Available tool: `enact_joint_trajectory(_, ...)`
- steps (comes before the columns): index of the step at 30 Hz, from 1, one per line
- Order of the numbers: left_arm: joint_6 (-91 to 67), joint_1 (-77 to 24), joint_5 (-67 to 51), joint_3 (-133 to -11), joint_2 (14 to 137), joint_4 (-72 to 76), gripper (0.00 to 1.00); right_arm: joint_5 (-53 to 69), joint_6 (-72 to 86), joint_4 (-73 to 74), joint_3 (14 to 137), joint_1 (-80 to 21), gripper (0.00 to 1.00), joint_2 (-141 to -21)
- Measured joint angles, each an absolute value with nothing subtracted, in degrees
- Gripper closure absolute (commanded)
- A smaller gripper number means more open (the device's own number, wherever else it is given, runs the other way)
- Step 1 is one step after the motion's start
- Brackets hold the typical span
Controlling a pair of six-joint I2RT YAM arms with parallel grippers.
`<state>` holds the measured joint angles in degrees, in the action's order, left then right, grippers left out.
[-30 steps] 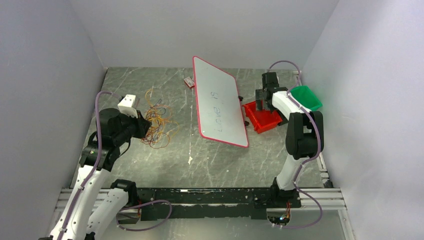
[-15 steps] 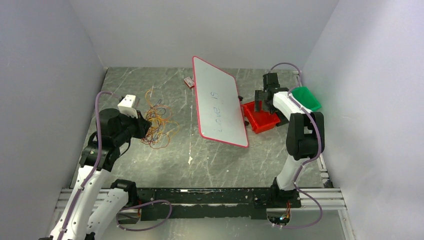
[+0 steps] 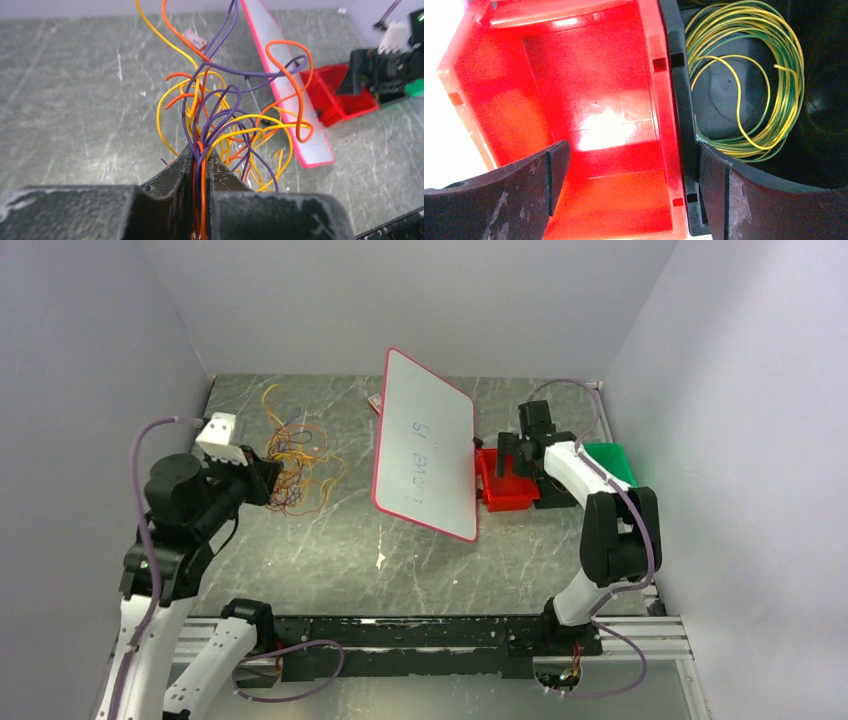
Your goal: Untangle the cables
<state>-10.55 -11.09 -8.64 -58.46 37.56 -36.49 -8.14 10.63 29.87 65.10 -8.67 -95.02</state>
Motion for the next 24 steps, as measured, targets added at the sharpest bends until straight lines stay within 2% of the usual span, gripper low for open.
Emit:
enact_joint_trajectory(10, -10.02, -11.09, -6.74, -68.16, 38.0, -41.15, 0.89, -6.09, 19.88, 25.91, 58.28, -18.72, 0.0, -88.62)
enact_joint_trajectory(17, -9.8, -11.09, -6.55, -68.84, 38.37, -43.22, 0.9, -3.16, 30.57, 18.26, 52.6, -24.84, 0.0, -84.42)
enact_joint_trajectory(24, -9.82, -11.09, -6.55, -68.84, 38.35, -43.7, 0.9, -3.11, 39.7, 10.94, 51.81, -31.46, 0.0, -86.26)
